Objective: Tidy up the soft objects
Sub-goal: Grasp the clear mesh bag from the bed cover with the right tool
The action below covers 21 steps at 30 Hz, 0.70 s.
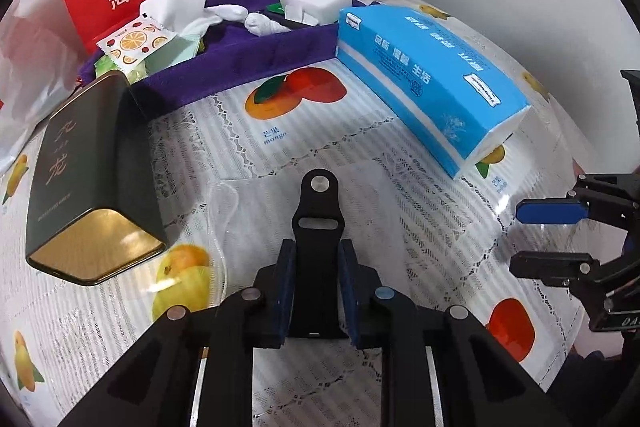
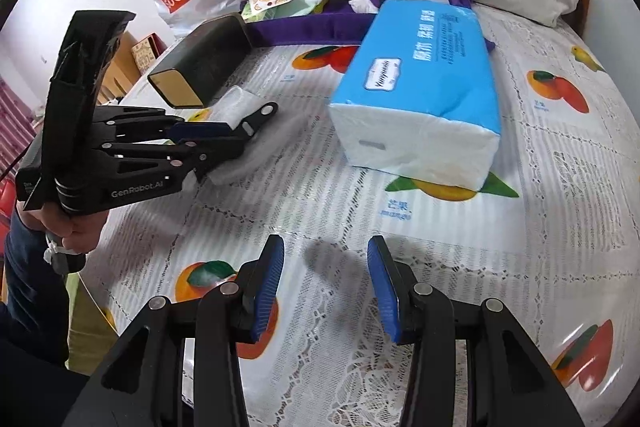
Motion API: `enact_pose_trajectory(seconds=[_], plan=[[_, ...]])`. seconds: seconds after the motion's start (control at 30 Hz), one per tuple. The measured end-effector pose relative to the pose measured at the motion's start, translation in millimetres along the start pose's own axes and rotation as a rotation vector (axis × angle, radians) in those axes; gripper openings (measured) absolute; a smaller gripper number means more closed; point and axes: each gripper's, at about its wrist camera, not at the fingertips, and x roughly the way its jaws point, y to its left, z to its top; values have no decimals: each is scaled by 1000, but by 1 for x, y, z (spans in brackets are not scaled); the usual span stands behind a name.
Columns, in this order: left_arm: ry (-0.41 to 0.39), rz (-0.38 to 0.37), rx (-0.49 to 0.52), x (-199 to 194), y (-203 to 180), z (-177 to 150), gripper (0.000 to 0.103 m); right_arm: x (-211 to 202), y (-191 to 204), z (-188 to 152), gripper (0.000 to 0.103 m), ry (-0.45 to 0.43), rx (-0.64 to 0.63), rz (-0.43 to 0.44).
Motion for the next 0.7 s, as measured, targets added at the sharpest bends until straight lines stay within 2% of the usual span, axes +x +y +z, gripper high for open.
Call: enact_pose_trajectory(seconds=[0.17, 0.53, 0.7], plan=[[-42, -32, -51, -20, 5, -5, 20, -3, 8, 6, 44, -12, -13, 1], [-101, 46, -165, -69, 46, -38, 20, 8, 46, 30, 46, -19, -111, 25], [-91, 91, -235, -72, 70, -59, 20, 19, 73, 46, 67, -47, -195, 25]])
